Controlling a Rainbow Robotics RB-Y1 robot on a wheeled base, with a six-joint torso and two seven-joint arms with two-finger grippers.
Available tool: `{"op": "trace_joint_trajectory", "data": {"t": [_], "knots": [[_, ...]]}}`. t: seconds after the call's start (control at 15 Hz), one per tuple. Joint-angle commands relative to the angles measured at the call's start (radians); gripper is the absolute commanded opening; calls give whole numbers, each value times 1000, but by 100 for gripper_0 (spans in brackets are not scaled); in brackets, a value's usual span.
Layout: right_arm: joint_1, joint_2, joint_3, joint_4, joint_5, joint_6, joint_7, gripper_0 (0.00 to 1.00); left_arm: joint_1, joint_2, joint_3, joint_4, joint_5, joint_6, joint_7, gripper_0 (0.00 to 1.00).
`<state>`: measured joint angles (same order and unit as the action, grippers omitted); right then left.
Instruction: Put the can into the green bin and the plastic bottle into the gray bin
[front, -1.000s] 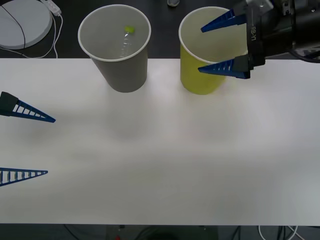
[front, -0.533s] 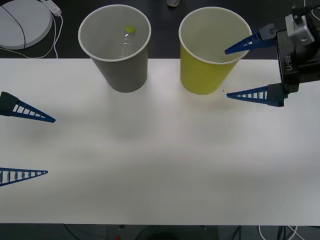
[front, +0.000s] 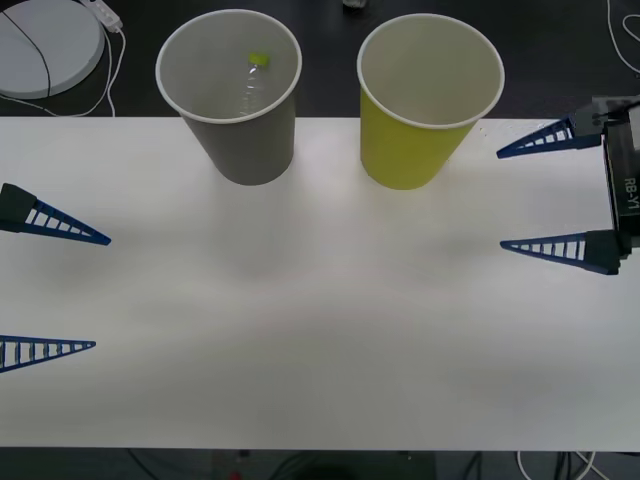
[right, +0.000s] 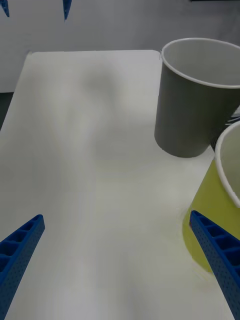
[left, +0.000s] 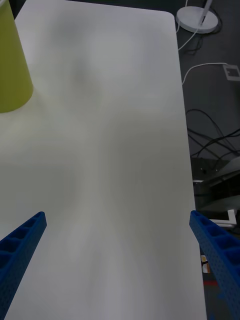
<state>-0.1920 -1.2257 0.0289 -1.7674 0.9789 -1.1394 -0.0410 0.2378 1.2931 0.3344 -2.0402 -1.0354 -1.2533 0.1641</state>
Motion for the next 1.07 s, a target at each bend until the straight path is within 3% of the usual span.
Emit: {"op": "trace_joint_trajectory", "data": {"t": [0.07,0.73,1.07], "knots": [[94,2,-44,-23,10,1,23,100,0,0,0,0,0,0,0,100],[419,23,-248,-149,9,-3,92,100,0,0,0,0,0,0,0,100],[477,32,-293,-159,-2,-33,112,100,0,0,0,0,0,0,0,100]]}}
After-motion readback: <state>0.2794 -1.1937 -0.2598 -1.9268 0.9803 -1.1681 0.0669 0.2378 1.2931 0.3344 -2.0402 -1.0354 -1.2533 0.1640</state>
